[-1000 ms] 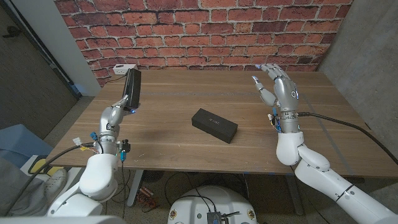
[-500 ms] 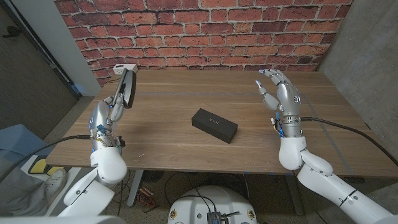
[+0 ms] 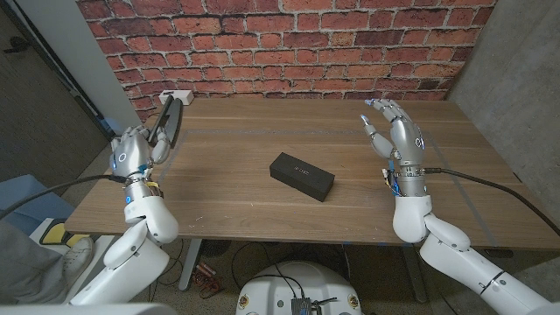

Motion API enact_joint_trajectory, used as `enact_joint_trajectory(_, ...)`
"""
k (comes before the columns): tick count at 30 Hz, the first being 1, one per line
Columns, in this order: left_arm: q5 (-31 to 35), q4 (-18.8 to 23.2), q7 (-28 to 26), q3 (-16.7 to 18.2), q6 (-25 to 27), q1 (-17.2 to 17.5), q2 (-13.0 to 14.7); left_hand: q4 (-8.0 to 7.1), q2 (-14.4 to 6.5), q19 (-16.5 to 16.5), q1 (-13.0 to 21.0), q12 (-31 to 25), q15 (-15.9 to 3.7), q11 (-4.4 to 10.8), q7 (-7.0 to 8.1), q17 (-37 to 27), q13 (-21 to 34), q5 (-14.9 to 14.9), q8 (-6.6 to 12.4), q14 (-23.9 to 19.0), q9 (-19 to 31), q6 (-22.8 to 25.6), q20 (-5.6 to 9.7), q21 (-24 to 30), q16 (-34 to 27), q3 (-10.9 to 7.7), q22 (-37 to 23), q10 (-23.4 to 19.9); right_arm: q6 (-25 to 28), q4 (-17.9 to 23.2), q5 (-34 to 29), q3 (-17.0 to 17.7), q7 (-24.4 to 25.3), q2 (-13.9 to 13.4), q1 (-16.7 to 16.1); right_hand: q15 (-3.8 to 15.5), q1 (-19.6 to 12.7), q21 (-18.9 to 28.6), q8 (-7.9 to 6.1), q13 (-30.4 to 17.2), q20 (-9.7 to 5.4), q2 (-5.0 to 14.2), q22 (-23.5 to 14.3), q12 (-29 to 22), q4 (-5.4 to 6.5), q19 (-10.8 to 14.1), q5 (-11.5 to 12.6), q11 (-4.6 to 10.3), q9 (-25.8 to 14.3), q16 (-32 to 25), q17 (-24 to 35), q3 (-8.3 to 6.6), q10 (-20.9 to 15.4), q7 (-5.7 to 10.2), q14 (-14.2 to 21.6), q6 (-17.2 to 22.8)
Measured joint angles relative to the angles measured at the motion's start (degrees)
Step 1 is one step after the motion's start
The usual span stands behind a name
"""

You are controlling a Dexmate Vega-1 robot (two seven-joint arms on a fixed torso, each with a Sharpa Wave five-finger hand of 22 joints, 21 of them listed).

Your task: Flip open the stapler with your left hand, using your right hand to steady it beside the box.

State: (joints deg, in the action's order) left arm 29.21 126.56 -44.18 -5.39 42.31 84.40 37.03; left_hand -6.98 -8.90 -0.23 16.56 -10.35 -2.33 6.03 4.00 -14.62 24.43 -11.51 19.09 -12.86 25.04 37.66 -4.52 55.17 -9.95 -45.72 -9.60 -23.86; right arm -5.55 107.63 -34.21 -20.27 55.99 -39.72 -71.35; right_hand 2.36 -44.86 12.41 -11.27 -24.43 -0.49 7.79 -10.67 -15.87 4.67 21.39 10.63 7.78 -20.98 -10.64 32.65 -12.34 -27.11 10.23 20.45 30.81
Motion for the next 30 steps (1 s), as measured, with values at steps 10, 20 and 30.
enact_joint_trajectory(10, 4.8, 1.0, 4.9, -5.4, 11.0, -4.4, 5.8, -0.1, 0.0, -1.3, 0.0, -0.3, 0.09, 0.25, -0.13, 0.8, -0.8, -0.4, 1.95, 2.6, 1.1, 1.8, 0.68, -1.8, -0.3, 0.38, 0.0, 0.9, -1.6, -0.3, 0.1, 0.3, 0.3, 0.2, -0.1, 0.0, 0.0, 0.0, 0.0, 0.0, 0.0, 0.01, 0.0, 0.1, 0.0, 0.0, 0.0, 0.0, 0.3, -0.4, -0.3, 0.0, 0.0, 0.0, 0.0, 0.0)
enact_joint_trajectory(20, 8.1, 1.1, 13.4, -7.6, 25.8, -5.8, 7.6, 5.2, 2.8, -1.8, 2.9, -0.7, 0.27, -0.28, 1.27, 2.7, -2.3, -0.4, 2.82, 3.6, 1.6, 4.9, 0.28, -3.9, -0.7, 1.62, 0.0, 2.0, -1.8, -0.4, 0.1, 0.8, 0.4, 0.1, -0.1, 0.0, 0.6, -0.4, 0.0, 0.3, -0.11, -0.16, 0.3, 0.9, -0.72, -0.3, 0.0, -0.44, 0.8, 0.3, -1.9, -0.26, 0.4, -0.23, -2.9, 0.2)
enact_joint_trajectory(30, 12.5, -2.3, 21.0, -22.1, 34.2, -16.8, 17.7, 6.59, 1.9, -1.3, 4.8, -0.9, -0.01, -0.52, 1.3, 3.0, -3.2, -0.4, 2.15, 3.9, 0.5, 5.2, -0.94, -4.6, -1.2, 3.32, 0.0, 1.9, -0.7, 1.4, -0.3, 2.0, -1.9, -1.0, -1.2, -0.02, 2.8, -1.0, 0.09, 1.6, 0.05, -1.44, 0.5, 3.3, -0.62, -2.1, 0.0, -1.64, 1.9, 0.5, -4.7, 0.32, 2.5, -1.63, -6.4, -0.9)
